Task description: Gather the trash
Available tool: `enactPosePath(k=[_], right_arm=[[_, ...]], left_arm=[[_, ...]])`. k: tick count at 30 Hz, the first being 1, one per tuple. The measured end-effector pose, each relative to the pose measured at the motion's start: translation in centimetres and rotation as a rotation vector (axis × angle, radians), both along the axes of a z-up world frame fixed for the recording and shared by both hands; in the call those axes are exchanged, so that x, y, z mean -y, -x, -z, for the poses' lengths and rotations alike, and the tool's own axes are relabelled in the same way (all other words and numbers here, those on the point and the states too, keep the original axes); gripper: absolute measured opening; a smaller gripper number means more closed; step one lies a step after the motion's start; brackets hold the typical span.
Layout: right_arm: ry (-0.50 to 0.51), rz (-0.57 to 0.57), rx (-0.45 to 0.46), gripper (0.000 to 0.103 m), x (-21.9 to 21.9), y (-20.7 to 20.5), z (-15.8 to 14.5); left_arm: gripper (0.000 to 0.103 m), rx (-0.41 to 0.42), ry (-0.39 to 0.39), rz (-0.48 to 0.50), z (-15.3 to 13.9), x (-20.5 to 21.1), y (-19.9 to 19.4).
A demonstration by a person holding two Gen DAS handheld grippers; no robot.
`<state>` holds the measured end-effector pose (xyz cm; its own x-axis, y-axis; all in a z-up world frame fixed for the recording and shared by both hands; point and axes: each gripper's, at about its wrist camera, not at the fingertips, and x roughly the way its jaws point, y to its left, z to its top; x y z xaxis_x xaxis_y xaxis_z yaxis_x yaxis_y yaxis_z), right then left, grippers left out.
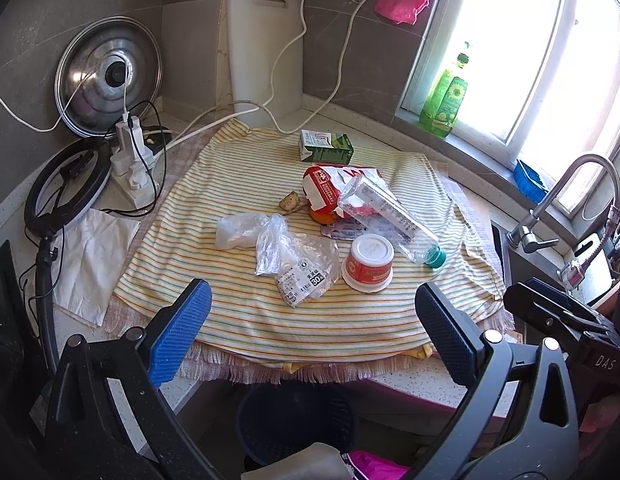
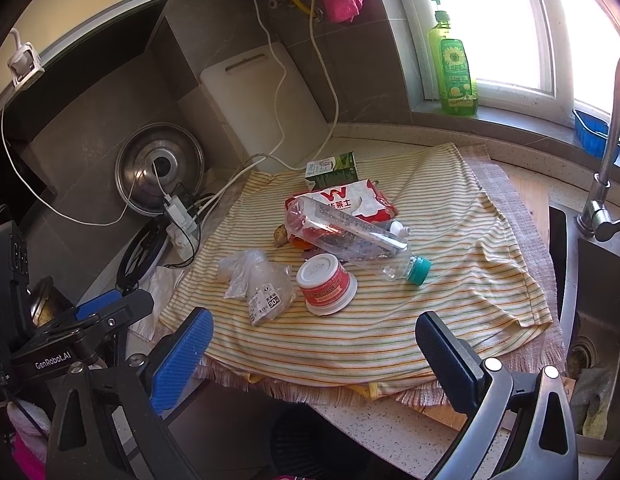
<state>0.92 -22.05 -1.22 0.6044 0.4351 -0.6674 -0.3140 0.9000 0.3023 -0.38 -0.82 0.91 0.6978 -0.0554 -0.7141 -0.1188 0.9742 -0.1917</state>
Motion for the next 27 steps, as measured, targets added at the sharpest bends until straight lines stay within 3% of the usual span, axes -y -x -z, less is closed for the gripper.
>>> enactPosePath(k=[27], right_arm=[[-0.024, -0.003, -0.019, 0.100, 0.78, 0.04, 0.46]], left_arm=[[0.103, -0.006, 0.007, 0.000, 0.29, 0.58, 0.34]])
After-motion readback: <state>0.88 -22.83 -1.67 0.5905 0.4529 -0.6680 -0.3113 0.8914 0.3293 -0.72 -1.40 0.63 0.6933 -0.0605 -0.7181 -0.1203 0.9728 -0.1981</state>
